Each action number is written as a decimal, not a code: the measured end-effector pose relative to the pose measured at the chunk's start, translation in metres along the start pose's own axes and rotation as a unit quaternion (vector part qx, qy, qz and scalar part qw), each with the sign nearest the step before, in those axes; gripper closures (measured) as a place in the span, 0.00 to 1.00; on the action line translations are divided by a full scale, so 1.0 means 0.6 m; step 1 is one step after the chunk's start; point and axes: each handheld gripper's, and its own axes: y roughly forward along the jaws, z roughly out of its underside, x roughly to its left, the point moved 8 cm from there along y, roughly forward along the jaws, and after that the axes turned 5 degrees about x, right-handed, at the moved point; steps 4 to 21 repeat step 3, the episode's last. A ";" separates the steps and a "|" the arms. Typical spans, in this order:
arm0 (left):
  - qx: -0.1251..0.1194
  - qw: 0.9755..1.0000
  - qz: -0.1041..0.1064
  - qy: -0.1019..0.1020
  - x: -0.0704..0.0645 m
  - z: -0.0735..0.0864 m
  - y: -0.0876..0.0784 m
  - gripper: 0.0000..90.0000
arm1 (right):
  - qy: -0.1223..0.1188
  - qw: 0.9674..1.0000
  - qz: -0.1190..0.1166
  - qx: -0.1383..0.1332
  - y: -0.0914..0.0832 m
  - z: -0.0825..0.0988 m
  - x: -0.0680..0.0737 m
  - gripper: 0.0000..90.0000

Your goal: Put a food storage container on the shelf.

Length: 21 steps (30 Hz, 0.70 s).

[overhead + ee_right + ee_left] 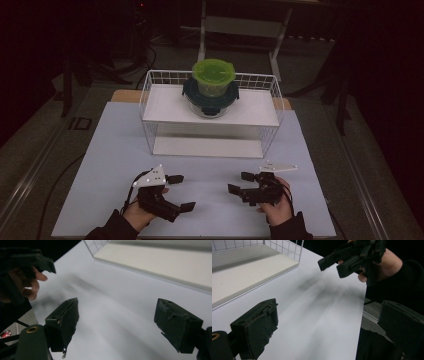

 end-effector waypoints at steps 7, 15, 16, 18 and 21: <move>-0.003 1.000 -0.003 -0.001 0.003 0.005 -0.001 0.03 | -0.001 1.000 0.005 0.004 0.005 0.007 -0.004 0.22; -0.003 1.000 -0.003 -0.001 0.003 0.005 -0.001 0.03 | -0.001 1.000 0.005 0.004 0.005 0.007 -0.004 0.22; -0.003 1.000 -0.003 -0.001 0.003 0.005 -0.001 0.03 | -0.001 1.000 0.005 0.004 0.005 0.007 -0.004 0.22; -0.003 1.000 -0.003 -0.001 0.003 0.005 -0.001 0.03 | -0.001 1.000 0.005 0.004 0.005 0.007 -0.004 0.22; -0.003 1.000 -0.003 -0.001 0.003 0.005 -0.001 0.03 | -0.001 1.000 0.005 0.004 0.005 0.007 -0.004 0.22</move>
